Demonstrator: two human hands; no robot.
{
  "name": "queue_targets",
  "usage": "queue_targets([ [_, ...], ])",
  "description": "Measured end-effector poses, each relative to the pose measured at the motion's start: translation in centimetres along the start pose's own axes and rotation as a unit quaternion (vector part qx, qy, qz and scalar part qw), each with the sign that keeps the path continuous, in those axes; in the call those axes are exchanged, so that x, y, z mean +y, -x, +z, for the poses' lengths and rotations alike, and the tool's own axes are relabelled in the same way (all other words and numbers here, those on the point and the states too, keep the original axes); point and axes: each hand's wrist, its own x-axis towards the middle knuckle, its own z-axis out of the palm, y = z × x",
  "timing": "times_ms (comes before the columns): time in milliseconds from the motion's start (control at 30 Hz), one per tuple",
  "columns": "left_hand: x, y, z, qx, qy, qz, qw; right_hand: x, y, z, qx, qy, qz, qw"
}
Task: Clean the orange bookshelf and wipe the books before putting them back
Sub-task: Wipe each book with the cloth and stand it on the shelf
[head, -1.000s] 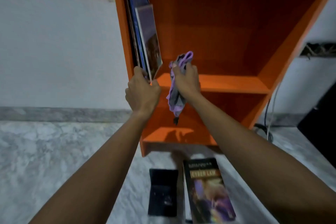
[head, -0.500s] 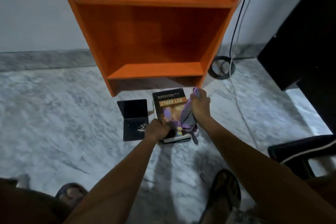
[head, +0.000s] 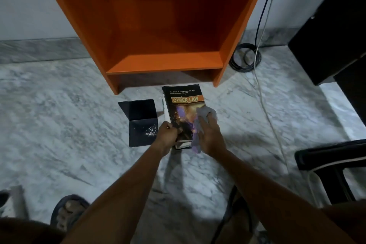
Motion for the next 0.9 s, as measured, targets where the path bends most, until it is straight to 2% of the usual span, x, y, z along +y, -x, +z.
queue_targets([
  [33, 0.5, 0.2, -0.2, -0.048, 0.07, -0.005, 0.996, -0.4, 0.3, -0.3, -0.007, -0.032, 0.005, 0.999],
  [100, 1.7, 1.1, -0.7, -0.095, 0.152, 0.002, 0.984, -1.5, 1.1, -0.8, -0.007, -0.098, -0.003, 0.995],
  [233, 3.9, 3.1, -3.2, -0.188, 0.128, 0.05, 0.972, -5.8, 1.0, -1.7, -0.047, -0.216, -0.035, 0.975],
  [333, 4.8, 5.0, -4.8, -0.216, 0.098, 0.08, 0.968, -9.3, -0.5, -2.5, -0.056, -0.203, -0.088, 0.974],
  [400, 5.2, 6.2, -5.4, -0.237, 0.095, 0.094, 0.962, -10.8, -2.1, -3.4, -0.04, -0.173, -0.091, 0.98],
  [533, 5.5, 8.5, -6.6, -0.281, 0.068, 0.128, 0.949, -12.0, -4.9, -5.5, 0.027, -0.197, -0.017, 0.98],
  [633, 6.1, 9.6, -7.4, -0.295, 0.06, 0.149, 0.942, -11.0, -5.2, -6.2, 0.058, -0.224, 0.102, 0.967],
  [733, 6.6, 10.3, -8.1, -0.285, 0.064, 0.163, 0.942, -7.3, -5.7, -3.8, 0.043, -0.298, 0.217, 0.928],
  [800, 6.6, 10.3, -8.3, -0.276, 0.058, 0.163, 0.945, -5.4, -6.6, -2.1, 0.069, -0.315, 0.269, 0.908],
  [900, 6.6, 10.2, -8.5, -0.266, 0.063, 0.165, 0.948, -9.2, -5.5, -4.6, 0.13, -0.294, 0.261, 0.91],
])
